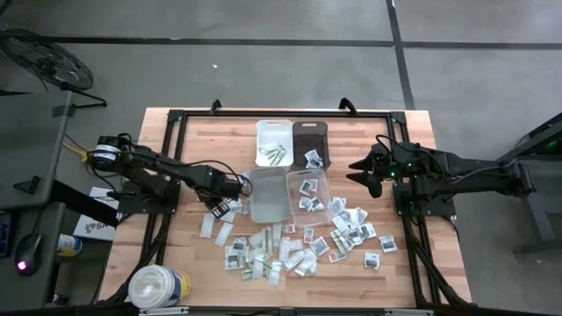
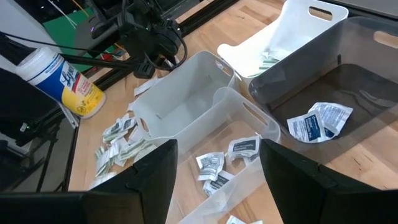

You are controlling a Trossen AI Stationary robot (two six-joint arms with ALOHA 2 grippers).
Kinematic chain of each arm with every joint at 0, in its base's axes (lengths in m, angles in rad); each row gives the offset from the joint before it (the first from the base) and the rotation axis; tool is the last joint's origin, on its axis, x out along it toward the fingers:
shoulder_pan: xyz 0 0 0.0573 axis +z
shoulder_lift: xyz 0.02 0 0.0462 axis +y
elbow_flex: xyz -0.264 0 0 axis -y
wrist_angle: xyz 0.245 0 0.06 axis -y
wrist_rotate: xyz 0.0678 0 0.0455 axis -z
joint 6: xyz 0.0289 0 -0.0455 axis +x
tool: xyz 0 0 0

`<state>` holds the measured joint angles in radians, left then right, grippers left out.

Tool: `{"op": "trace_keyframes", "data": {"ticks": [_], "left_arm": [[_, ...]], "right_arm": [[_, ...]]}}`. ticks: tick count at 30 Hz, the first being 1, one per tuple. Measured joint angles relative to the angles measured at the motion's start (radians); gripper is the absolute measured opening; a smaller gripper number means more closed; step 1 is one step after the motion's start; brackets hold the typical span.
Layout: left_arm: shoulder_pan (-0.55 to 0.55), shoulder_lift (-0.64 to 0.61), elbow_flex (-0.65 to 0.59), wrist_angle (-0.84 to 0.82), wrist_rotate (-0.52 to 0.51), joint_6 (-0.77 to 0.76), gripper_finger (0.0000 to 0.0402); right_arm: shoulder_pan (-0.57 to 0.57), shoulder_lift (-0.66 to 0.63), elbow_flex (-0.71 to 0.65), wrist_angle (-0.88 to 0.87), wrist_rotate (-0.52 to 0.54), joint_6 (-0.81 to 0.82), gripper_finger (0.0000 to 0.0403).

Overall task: Pick & Place First Aid Supplies
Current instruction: Put the orange ointment pack into the gray bin

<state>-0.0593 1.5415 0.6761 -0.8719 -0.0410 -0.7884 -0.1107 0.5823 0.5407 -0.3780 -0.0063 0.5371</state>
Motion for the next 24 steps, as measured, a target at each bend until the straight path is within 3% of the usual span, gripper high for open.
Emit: {"op": "trace_keyframes", "data": {"ticks": [5, 14, 24], "left_arm": [[0.0, 0.016, 0.002, -0.007, 0.008, 0.009, 0.0099], [-0.001, 0.014, 0.012, -0.02, 0.006, 0.073, 0.0007], [0.0, 0.021, 0.086, -0.07, -0.01, 0.17, 0.0001]], "right_arm": [[0.0, 0.0, 0.0, 0.0, -0.004, 0.015, 0.0222], [0.0, 0.0, 0.0, 0.0, -0.002, 0.025, 0.0222], [0.0, 0.0, 0.0, 0.0, 0.02, 0.023, 0.0222]]}}
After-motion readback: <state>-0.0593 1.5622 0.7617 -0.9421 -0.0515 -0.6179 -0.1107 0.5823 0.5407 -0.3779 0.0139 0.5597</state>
